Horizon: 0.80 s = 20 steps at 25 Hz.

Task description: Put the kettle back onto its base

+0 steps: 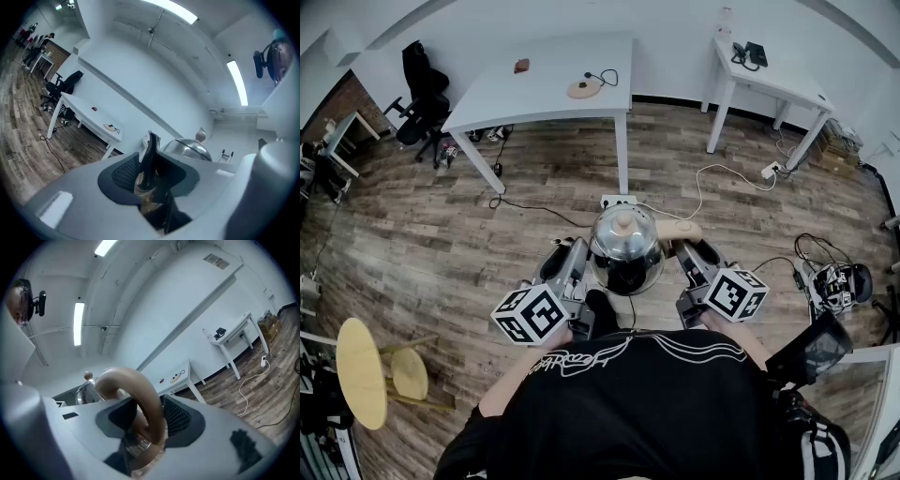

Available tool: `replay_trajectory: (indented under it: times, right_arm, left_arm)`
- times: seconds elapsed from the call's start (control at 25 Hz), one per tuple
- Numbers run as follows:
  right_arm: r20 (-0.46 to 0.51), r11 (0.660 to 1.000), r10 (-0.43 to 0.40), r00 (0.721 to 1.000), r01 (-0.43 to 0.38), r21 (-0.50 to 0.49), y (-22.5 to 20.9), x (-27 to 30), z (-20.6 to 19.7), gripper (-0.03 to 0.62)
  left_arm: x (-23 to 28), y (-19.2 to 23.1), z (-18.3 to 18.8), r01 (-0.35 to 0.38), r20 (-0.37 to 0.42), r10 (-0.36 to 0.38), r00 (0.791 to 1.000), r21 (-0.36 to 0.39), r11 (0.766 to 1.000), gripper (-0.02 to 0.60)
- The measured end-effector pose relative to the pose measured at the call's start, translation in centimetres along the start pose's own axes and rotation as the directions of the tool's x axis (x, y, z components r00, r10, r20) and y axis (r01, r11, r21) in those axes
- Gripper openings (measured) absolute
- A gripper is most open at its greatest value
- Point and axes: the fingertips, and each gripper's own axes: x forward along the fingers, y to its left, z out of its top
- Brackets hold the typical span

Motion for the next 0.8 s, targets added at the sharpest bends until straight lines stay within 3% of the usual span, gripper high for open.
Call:
replay_trajectory:
  times: [0.36,0.6,0.8]
  right_arm:
    - [-0.001,0.999,-0.051,0.999,0.051,0.015,-5.4,11.2,1.6,0.178]
    - [-0.001,0.995,-0.092,0.996,0.092,0.04,-9.2,22.3,4.0,0.179]
    - [0.033,0.994,-0.106,0.994,0.105,0.036,-11.2,32.3,7.4,0.179]
  left_arm:
    - [10.5,7.4,3.6,0.017,-0.047,-0.018,0.999,-0.024,1.0,0.12]
    - [20.2,14.0,8.9,0.022,-0.098,-0.024,0.995,-0.025,0.999,0.118]
    - [28.4,18.9,15.1,0.045,-0.094,-0.045,0.995,-0.009,0.999,0.118]
